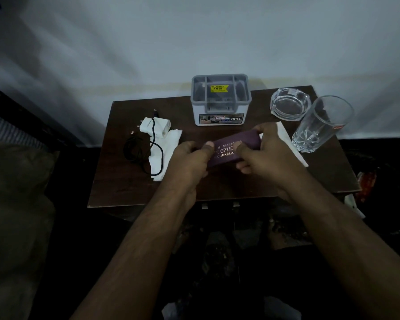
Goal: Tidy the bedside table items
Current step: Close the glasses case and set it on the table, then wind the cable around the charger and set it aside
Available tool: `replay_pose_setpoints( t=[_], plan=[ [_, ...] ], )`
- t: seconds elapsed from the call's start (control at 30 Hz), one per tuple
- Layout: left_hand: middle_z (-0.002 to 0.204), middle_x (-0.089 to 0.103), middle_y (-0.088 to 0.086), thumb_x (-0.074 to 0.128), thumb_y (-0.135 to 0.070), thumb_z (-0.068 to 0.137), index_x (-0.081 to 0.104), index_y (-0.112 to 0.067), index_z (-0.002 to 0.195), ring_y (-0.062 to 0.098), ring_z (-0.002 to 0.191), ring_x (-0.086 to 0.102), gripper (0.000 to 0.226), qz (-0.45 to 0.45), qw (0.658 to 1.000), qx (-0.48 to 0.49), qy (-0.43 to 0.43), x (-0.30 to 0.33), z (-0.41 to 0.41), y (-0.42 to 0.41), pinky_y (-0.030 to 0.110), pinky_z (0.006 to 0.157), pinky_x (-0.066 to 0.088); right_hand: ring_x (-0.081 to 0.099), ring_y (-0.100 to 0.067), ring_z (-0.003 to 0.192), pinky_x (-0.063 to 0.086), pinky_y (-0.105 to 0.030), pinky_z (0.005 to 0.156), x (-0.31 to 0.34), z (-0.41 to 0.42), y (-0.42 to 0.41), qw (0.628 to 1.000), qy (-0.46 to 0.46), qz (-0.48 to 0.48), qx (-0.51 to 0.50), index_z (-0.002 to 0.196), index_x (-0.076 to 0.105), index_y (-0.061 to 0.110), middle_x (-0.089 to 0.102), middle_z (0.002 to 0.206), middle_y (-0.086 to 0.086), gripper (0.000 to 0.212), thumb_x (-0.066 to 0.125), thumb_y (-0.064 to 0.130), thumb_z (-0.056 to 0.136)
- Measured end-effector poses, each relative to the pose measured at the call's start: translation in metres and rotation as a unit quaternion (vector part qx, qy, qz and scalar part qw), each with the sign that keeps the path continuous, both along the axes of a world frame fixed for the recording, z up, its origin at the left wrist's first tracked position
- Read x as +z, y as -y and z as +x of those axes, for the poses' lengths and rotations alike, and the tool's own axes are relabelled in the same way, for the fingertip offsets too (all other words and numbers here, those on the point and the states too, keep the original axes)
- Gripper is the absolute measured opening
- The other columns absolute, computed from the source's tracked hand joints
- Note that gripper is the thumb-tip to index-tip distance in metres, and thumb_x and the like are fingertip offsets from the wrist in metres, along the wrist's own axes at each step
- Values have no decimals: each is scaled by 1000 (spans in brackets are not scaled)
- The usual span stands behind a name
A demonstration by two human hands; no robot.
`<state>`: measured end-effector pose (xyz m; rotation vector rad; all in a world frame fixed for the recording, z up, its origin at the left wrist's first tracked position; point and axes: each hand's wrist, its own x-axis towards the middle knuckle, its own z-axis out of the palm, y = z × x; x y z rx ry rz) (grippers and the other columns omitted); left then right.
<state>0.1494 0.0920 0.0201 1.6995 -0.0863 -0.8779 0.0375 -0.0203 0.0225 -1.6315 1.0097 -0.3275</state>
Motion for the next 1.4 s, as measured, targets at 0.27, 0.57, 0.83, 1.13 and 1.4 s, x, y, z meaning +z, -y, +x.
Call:
replay_pose_setpoints(
  t=[0.27, 0.57, 0.83, 1.13, 1.4],
  plan=[
    [132, 66, 2, 63, -60, 92, 49, -18, 145, 20, 114, 65, 69, 50, 997, -45, -23, 6, -7, 0, 44, 103, 53, 61, -38, 106, 45, -37, 81, -2, -4, -5, 955, -247, -147, 71, 129, 44, 6, 44, 130, -20, 57, 69, 41, 92],
    [127, 68, -2, 58, -67, 91, 56, -22, 135, 17, 113, 66, 63, 71, 993, -89, 12, 8, -14, -2, 39, 103, 51, 60, -40, 114, 47, -39, 90, -6, 2, -15, 933, -315, -138, 106, 136, 38, 1, 33, 141, -22, 67, 70, 39, 92],
    [123, 69, 0, 57, -55, 98, 58, -19, 132, 18, 109, 67, 50, 40, 998, -32, 27, 19, -9, -6, 38, 97, 54, 59, -46, 117, 49, -47, 92, 6, -1, -15, 933, -282, -212, 74, 148, 29, 6, 32, 145, -21, 75, 67, 40, 94],
    [88, 63, -12, 63, -33, 101, 67, -10, 117, -2, 75, 62, 28, 2, 989, 95, 114, 28, 20, -26, 34, 85, 59, 61, -36, 116, 50, -42, 101, 22, 37, -41, 951, -155, -238, 124, 136, 56, 17, 40, 142, -13, 46, 64, 39, 96],
    [109, 72, 5, 63, -27, 100, 69, -11, 116, 23, 104, 69, 23, 13, 982, 157, 101, 21, 50, -63, 42, 90, 59, 61, -30, 112, 46, -32, 89, 10, 83, -74, 948, -135, -229, 175, 130, 58, 18, 43, 137, -10, 41, 65, 40, 96]
  ],
)
